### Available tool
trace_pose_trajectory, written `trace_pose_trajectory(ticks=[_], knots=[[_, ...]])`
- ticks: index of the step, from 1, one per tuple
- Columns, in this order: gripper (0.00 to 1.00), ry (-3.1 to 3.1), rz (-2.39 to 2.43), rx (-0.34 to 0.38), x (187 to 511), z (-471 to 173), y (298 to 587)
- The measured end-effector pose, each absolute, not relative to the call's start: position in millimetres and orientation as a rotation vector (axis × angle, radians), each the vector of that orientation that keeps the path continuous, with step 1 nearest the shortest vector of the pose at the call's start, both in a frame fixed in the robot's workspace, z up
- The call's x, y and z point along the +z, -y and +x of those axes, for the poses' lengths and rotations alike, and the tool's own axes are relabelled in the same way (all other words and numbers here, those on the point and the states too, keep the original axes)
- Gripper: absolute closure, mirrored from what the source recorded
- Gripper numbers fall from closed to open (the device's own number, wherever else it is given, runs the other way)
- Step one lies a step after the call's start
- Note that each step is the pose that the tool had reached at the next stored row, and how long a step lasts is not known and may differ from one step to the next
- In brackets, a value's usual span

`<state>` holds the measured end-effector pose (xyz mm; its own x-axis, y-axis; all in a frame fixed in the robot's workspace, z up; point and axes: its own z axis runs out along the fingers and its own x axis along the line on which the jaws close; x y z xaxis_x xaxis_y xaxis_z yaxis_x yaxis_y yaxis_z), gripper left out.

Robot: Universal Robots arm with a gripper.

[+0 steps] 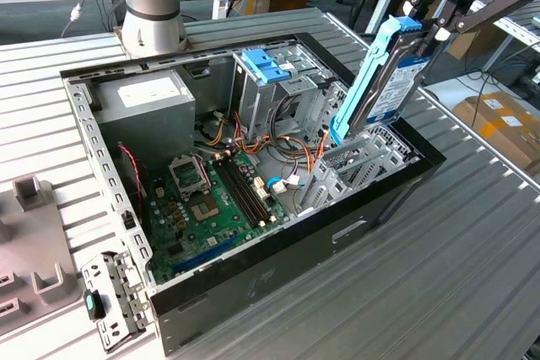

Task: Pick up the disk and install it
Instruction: 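Insert the disk into the insertion slot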

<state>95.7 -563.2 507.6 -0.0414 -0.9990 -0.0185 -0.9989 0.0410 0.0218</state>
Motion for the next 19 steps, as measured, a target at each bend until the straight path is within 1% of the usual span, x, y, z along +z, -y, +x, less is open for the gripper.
trace_pose_trajectory(ticks=[13,19], knots=[[0.65,2.265,2.173,-0.044,487.8,95.7,569.6],[0.65,2.265,2.173,-0.044,487.1,95.7,569.6]])
